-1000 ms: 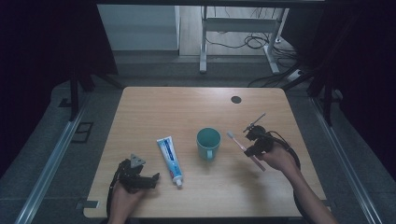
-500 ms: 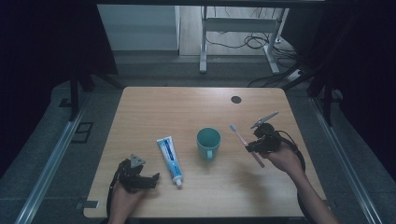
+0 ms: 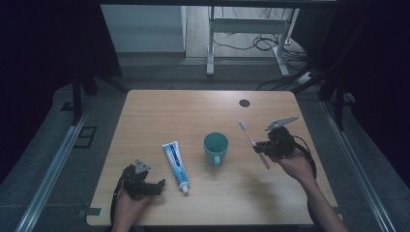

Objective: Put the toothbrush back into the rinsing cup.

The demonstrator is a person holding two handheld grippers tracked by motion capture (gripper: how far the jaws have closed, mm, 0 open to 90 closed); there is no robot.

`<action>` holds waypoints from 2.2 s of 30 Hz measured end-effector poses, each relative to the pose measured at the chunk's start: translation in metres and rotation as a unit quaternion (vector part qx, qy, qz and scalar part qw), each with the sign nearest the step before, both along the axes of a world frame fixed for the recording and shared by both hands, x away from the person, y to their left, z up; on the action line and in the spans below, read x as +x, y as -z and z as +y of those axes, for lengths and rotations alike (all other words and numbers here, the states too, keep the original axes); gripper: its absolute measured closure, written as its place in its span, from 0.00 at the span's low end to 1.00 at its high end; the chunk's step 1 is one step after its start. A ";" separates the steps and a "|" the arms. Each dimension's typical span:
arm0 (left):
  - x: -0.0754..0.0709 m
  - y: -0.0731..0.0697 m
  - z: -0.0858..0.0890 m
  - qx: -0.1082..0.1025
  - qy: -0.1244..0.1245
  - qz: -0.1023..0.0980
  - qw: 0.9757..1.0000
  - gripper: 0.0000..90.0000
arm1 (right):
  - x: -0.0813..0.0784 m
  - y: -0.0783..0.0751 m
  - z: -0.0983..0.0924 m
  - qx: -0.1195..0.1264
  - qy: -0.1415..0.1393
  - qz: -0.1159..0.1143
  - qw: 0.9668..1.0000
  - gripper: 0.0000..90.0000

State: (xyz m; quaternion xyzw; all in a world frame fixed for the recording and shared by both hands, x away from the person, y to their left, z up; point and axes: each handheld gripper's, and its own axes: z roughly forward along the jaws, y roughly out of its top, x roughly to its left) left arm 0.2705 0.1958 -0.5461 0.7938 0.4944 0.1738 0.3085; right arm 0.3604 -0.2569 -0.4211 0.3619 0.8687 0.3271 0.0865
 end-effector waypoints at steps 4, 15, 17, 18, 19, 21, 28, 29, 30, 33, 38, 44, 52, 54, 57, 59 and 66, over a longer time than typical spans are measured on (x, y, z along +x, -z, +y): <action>0.000 0.000 0.000 0.000 0.000 0.000 1.000 0.00 | -0.002 -0.002 0.000 0.015 0.003 -0.015 1.000 0.88; 0.000 0.000 0.000 0.001 0.001 -0.001 1.000 0.00 | -0.005 -0.009 0.006 0.063 0.002 -0.052 0.997 0.88; 0.000 0.000 0.000 -0.001 -0.001 -0.002 1.000 0.00 | -0.005 -0.011 0.008 0.069 0.002 -0.056 0.996 0.88; 0.000 0.000 0.000 -0.001 -0.001 -0.002 1.000 0.00 | -0.005 -0.012 0.009 0.073 0.002 -0.058 0.996 0.88; 0.000 0.000 0.000 -0.001 0.000 -0.002 1.000 0.00 | -0.004 -0.013 0.011 0.077 0.001 -0.060 0.995 0.88; 0.000 0.000 0.000 0.000 0.000 -0.002 1.000 0.00 | -0.004 -0.014 0.014 0.082 0.000 -0.065 0.995 0.88; 0.000 0.000 0.000 -0.001 0.000 -0.002 1.000 0.00 | -0.002 -0.021 0.025 0.098 -0.004 -0.076 0.992 0.88; 0.000 0.000 0.000 -0.001 0.000 -0.002 1.000 0.00 | -0.002 -0.022 0.027 0.100 -0.005 -0.077 0.992 0.88; 0.000 0.000 0.000 -0.001 -0.001 -0.002 1.000 0.00 | -0.001 -0.023 0.029 0.101 -0.007 -0.079 0.992 0.88; 0.000 0.000 0.000 0.000 -0.001 -0.002 1.000 0.00 | 0.000 -0.026 0.033 0.105 -0.007 -0.083 0.991 0.88; 0.000 0.000 0.000 0.000 0.001 -0.001 1.000 0.00 | 0.003 -0.029 0.043 0.110 -0.011 -0.087 0.990 0.88; 0.000 0.000 0.000 0.002 0.001 -0.001 1.000 0.00 | 0.007 -0.030 0.054 0.116 -0.015 -0.092 0.989 0.88; 0.000 0.000 0.000 0.000 0.001 -0.001 1.000 0.00 | 0.010 -0.034 0.067 0.127 -0.024 -0.099 0.987 0.88; 0.000 0.000 0.000 -0.001 0.000 -0.002 1.000 0.00 | 0.010 -0.034 0.071 0.129 -0.026 -0.102 0.986 0.88; 0.000 0.000 0.000 -0.001 0.000 -0.002 1.000 0.00 | 0.011 -0.035 0.076 0.132 -0.029 -0.105 0.985 0.88; 0.000 0.000 0.000 -0.001 -0.001 -0.002 1.000 0.00 | 0.012 -0.036 0.079 0.134 -0.030 -0.107 0.985 0.88; 0.000 0.000 0.000 -0.001 0.000 -0.001 1.000 0.00 | 0.015 -0.035 0.092 0.134 -0.037 -0.111 0.984 0.88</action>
